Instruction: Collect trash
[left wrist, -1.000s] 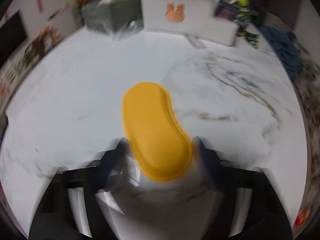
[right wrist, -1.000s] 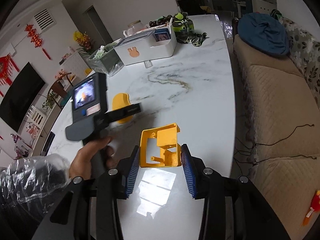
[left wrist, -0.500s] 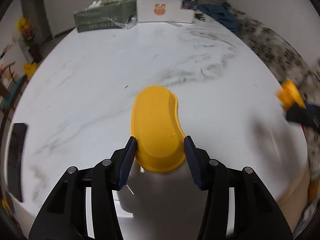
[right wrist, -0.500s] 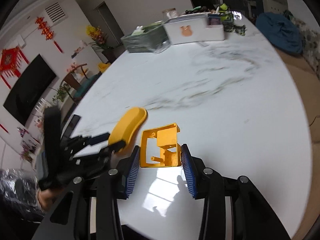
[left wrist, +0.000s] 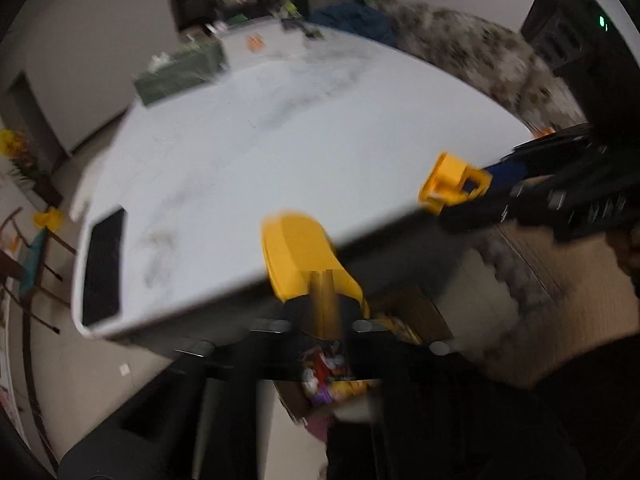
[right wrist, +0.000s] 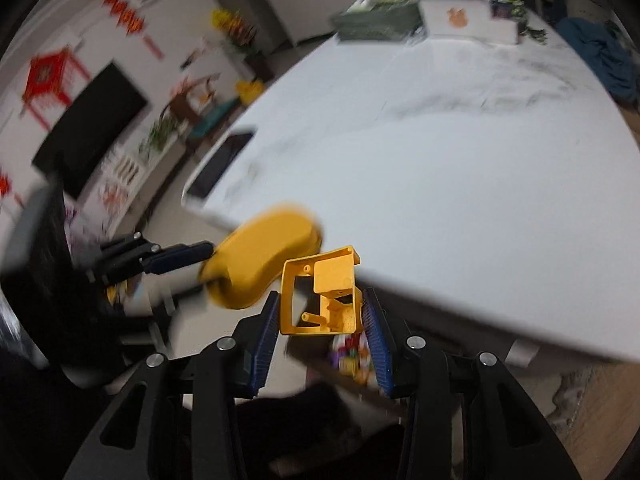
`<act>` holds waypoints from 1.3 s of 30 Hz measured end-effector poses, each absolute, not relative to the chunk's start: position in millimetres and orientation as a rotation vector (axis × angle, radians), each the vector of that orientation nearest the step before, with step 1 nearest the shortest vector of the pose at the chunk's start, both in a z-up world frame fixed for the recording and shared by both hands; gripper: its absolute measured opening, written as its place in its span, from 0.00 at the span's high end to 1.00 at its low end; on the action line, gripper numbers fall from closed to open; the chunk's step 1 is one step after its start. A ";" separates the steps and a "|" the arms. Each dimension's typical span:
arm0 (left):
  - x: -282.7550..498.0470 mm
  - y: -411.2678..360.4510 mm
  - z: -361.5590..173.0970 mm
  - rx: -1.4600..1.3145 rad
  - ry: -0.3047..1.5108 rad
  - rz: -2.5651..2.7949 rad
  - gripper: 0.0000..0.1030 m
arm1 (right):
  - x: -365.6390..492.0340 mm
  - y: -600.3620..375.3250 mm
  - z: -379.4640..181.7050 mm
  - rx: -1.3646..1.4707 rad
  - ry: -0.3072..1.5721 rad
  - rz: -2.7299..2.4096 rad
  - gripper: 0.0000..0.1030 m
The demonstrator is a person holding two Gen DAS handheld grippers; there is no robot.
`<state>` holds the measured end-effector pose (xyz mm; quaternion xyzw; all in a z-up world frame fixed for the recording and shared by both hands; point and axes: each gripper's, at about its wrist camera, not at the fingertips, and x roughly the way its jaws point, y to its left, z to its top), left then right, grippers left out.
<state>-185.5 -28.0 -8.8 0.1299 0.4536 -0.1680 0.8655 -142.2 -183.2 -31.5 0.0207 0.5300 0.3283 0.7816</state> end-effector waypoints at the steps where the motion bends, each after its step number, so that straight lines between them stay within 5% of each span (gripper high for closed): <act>1: -190.2 -28.6 -14.9 0.272 0.965 -0.355 0.98 | -145.5 -181.4 -41.3 0.043 1.162 0.710 0.61; 3: -194.6 -31.7 -46.2 0.284 1.025 -0.361 0.98 | -149.3 -172.6 -85.7 0.038 1.199 0.685 0.60; 4: -192.2 -32.3 -75.9 0.294 1.064 -0.314 0.84 | -148.2 -168.0 -108.0 0.035 1.216 0.677 0.55; 5: -189.6 -32.8 -97.0 0.304 1.095 -0.279 0.42 | -144.6 -163.6 -137.2 0.031 1.253 0.658 0.37; 6: -187.1 -32.1 -123.6 0.322 1.134 -0.236 0.26 | -141.4 -161.6 -166.1 0.017 1.283 0.618 0.33; 7: -186.8 -28.1 -149.4 0.326 1.157 -0.203 0.22 | -141.4 -161.8 -182.6 0.017 1.310 0.611 0.37; 10: -188.7 -22.1 -184.1 0.387 1.231 -0.174 0.22 | -144.7 -168.6 -211.5 0.027 1.393 0.592 0.40; 15: -201.6 -20.1 -142.8 0.450 1.153 -0.209 0.22 | -166.8 -186.9 -137.4 -0.007 1.287 0.681 0.39; 24: -136.9 -13.1 -1.7 0.285 0.998 -0.059 0.11 | -103.8 -186.3 19.8 -0.134 0.960 0.662 0.11; 39: 18.6 7.4 41.9 -0.055 0.993 0.200 0.11 | 34.2 -211.3 34.7 -0.025 0.941 0.223 0.05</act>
